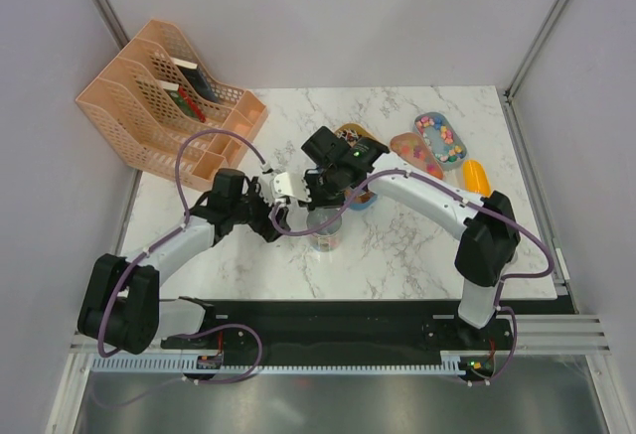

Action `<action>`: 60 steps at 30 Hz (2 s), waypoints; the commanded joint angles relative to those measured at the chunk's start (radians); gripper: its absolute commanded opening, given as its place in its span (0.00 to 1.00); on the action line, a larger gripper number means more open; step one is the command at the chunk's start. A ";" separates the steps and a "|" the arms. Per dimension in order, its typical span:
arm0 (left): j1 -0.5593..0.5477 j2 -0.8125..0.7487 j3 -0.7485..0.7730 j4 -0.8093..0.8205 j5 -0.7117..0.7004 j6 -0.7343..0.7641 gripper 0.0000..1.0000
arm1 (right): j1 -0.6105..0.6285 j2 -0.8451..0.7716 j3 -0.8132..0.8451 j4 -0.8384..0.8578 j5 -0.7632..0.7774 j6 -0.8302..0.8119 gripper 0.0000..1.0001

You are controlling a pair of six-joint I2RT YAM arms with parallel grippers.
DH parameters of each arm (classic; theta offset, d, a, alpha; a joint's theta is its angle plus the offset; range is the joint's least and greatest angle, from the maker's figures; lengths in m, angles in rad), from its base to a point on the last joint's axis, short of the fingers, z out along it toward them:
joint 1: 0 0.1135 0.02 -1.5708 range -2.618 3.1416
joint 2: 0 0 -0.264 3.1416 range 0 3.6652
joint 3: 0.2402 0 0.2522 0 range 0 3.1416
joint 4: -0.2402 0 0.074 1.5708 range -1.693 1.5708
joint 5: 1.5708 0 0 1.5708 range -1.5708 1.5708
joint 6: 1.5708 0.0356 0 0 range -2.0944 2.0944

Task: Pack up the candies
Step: Close the bottle lid on the packing bottle, then move the packing bottle to the center of the board.

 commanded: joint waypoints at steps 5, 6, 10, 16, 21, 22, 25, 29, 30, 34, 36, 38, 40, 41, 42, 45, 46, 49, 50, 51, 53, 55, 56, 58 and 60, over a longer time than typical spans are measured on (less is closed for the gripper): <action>0.002 -0.035 -0.015 0.039 -0.015 0.056 0.90 | 0.052 0.081 -0.042 -0.022 -0.034 0.009 0.00; 0.002 -0.038 -0.017 0.034 -0.009 0.059 0.91 | 0.054 0.091 -0.057 -0.020 -0.036 0.015 0.00; 0.002 -0.049 -0.028 0.019 0.003 0.098 0.91 | 0.055 0.098 -0.086 -0.011 -0.004 0.014 0.00; 0.000 -0.067 -0.043 0.005 0.126 0.152 1.00 | 0.043 -0.017 -0.082 -0.011 0.035 0.018 0.00; -0.023 0.003 -0.006 0.008 0.114 0.123 0.98 | 0.031 -0.080 -0.069 -0.013 0.067 0.021 0.00; -0.021 0.017 0.011 -0.003 0.115 0.114 0.97 | 0.028 -0.082 -0.071 -0.013 0.070 0.020 0.00; -0.024 0.031 0.018 0.000 0.127 0.102 0.96 | 0.026 -0.073 -0.082 -0.009 0.078 0.011 0.00; -0.056 0.026 0.012 0.019 0.120 0.102 0.97 | 0.025 -0.019 -0.126 -0.009 0.066 0.011 0.00; -0.078 0.025 0.011 0.022 0.102 0.102 0.99 | 0.025 -0.001 -0.144 -0.008 0.050 0.008 0.00; -0.153 0.015 -0.012 0.062 0.060 0.123 1.00 | 0.025 0.000 -0.227 0.007 0.052 -0.002 0.00; -0.203 0.015 -0.024 0.063 0.031 0.163 1.00 | 0.016 -0.034 -0.232 0.021 0.055 0.009 0.00; -0.220 0.021 -0.029 0.066 0.029 0.189 1.00 | 0.002 -0.063 -0.199 0.030 0.053 0.018 0.00; -0.233 0.034 -0.015 0.066 0.029 0.230 1.00 | -0.027 -0.114 -0.171 0.049 0.047 0.049 0.00; -0.234 0.055 -0.008 0.072 0.026 0.246 1.00 | -0.041 -0.132 -0.154 0.081 0.044 0.063 0.00; -0.234 0.067 0.015 0.080 0.017 0.270 1.00 | -0.064 -0.176 -0.151 0.101 0.044 0.081 0.12; -0.234 0.121 0.069 0.086 0.029 0.328 1.00 | -0.124 -0.255 -0.149 0.170 0.024 0.175 0.96; -0.236 0.133 0.083 0.073 0.037 0.342 1.00 | -0.141 -0.272 -0.151 0.179 -0.002 0.222 0.98; -0.236 0.172 0.130 0.030 0.083 0.405 1.00 | -0.214 -0.330 -0.175 0.182 -0.051 0.255 0.98; -0.240 0.178 0.137 0.007 0.098 0.422 1.00 | -0.230 -0.359 -0.212 0.181 -0.062 0.242 0.98; -0.243 0.178 0.144 -0.001 0.120 0.445 1.00 | -0.254 -0.376 -0.235 0.182 -0.068 0.227 0.98; -0.262 0.181 0.150 -0.022 0.152 0.467 1.00 | -0.276 -0.417 -0.299 0.182 -0.077 0.181 0.98; -0.283 0.187 0.157 -0.033 0.164 0.491 1.00 | -0.293 -0.430 -0.332 0.182 -0.079 0.167 0.98; -0.303 0.190 0.158 -0.050 0.170 0.493 1.00 | -0.296 -0.435 -0.333 0.182 -0.079 0.167 0.98; -0.334 0.195 0.166 -0.070 0.164 0.525 1.00 | -0.310 -0.430 -0.333 0.182 -0.076 0.173 0.98; -0.363 0.193 0.169 -0.075 0.184 0.537 1.00 | -0.319 -0.422 -0.335 0.182 -0.076 0.181 0.98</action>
